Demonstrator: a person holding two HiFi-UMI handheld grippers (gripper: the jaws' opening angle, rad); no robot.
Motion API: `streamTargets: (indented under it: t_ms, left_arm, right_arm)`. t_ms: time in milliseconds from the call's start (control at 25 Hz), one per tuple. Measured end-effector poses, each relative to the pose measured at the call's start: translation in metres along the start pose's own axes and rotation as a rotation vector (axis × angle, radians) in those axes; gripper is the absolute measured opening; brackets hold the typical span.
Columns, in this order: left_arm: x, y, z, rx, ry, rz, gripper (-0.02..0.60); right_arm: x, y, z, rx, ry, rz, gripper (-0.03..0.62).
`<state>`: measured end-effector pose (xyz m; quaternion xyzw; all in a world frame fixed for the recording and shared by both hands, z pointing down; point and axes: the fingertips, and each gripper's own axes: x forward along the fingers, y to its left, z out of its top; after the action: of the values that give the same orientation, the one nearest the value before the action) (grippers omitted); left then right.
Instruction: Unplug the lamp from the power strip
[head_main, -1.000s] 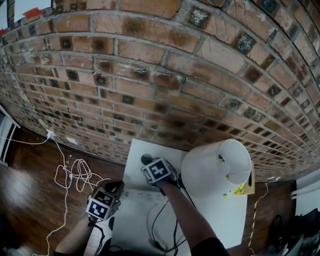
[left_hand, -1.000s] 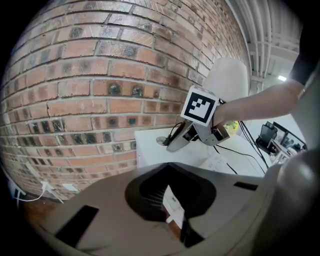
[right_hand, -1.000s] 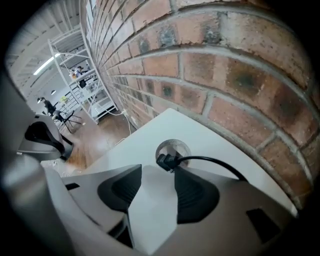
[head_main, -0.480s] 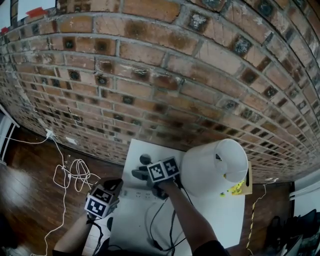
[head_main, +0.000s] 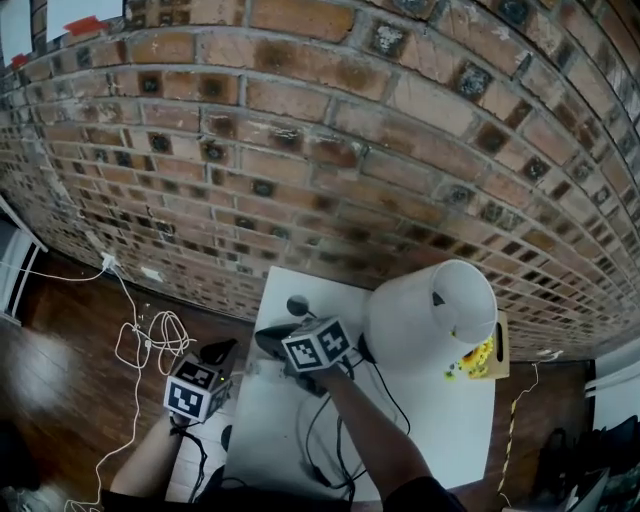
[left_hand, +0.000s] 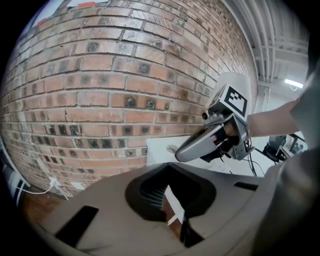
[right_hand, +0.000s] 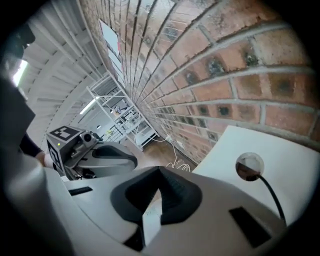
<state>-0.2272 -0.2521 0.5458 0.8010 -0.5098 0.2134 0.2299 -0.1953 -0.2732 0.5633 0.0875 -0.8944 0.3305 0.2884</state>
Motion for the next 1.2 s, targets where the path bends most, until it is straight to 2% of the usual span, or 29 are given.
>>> streamTargets:
  t_ms: [160,320,480,640,880,1200]
  left_arm:
    - [-0.01,0.01,-0.004,-0.024,-0.002,0.02,0.021]
    - [-0.028,0.013,-0.003,-0.002,-0.019,0.037,0.021]
    - [-0.044,0.01,0.003,-0.007,-0.054,0.042,0.023]
    - [-0.059,0.001,0.005,-0.02,-0.079,0.028,0.023]
    - [-0.08,-0.013,0.016,-0.021,-0.132,0.0,0.021]
    - [-0.093,-0.036,0.031,0.018,-0.179,-0.068,0.021]
  right_arm:
    - [-0.006,0.006,0.007,-0.086,-0.006,-0.051,-0.011]
    - [-0.003,0.028,0.008,-0.084,-0.03,-0.03,-0.011]
    - [-0.007,0.053,0.007,-0.134,-0.025,-0.043,-0.009]
    - [-0.02,0.086,0.014,-0.146,-0.086,-0.006,-0.009]
    - [-0.046,0.136,0.022,-0.153,-0.171,0.1,-0.008]
    - [-0.092,0.158,0.023,-0.185,-0.263,-0.022,-0.008]
